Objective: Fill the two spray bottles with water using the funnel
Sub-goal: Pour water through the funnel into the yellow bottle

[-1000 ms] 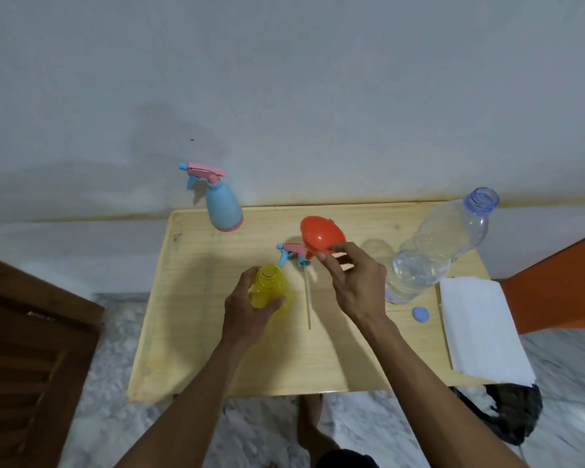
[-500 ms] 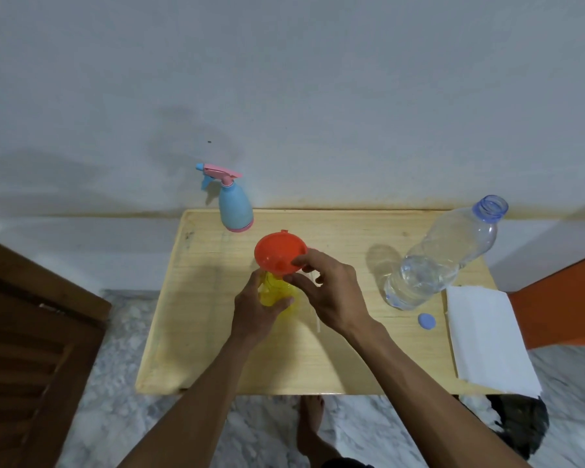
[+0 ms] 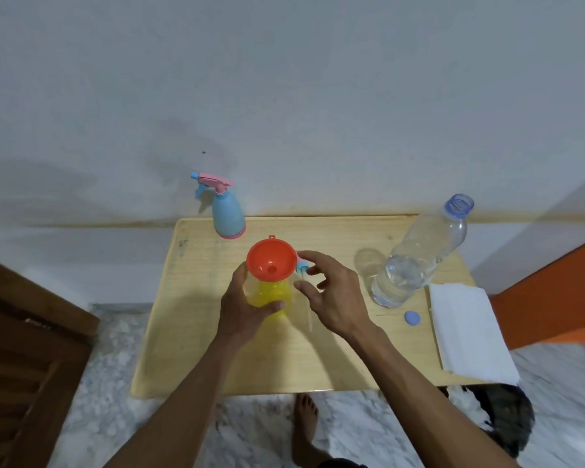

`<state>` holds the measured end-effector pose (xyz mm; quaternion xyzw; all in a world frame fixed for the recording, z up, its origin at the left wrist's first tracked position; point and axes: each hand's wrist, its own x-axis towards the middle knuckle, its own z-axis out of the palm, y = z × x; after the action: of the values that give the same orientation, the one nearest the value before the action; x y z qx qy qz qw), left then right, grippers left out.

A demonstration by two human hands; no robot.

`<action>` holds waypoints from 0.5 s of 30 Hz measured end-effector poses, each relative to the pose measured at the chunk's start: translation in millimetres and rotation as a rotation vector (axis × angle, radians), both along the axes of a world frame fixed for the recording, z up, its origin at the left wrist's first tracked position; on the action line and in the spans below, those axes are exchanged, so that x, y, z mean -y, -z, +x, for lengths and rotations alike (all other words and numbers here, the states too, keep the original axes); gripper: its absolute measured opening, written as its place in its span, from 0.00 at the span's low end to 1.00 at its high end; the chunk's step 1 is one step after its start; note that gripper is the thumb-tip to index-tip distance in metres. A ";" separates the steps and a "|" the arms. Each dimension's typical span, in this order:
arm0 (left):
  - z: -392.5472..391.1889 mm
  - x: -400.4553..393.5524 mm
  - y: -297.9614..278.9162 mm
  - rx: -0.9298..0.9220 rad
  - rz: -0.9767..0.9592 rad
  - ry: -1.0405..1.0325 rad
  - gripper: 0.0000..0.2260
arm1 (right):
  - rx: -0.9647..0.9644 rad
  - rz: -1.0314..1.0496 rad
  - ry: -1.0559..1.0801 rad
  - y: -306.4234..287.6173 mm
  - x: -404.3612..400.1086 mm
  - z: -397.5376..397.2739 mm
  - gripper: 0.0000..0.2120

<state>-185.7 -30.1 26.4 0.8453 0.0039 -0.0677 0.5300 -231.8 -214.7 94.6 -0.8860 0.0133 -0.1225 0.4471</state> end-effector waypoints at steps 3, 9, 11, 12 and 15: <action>-8.7 -12.7 -17.6 0.016 -0.081 -0.037 0.54 | 0.048 0.035 0.134 -6.1 14.0 -17.8 0.23; -17.4 -0.5 -63.2 0.181 -0.088 -0.022 0.52 | 0.220 0.072 0.461 -24.8 42.7 -43.1 0.23; -16.8 10.0 -73.3 0.189 -0.062 -0.041 0.50 | 0.319 0.059 0.585 -29.2 52.9 -45.9 0.26; -15.9 14.5 -75.8 0.186 -0.045 -0.054 0.49 | 0.343 0.052 0.648 -30.1 59.7 -46.0 0.30; -12.5 24.1 -76.9 0.190 -0.010 -0.082 0.47 | 0.281 0.068 0.785 -30.5 86.4 -40.5 0.46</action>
<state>-198.3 -54.2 103.3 0.8444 -0.0122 0.0343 0.5344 -272.3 -301.0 125.2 -0.7731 0.2930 -0.4026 0.3929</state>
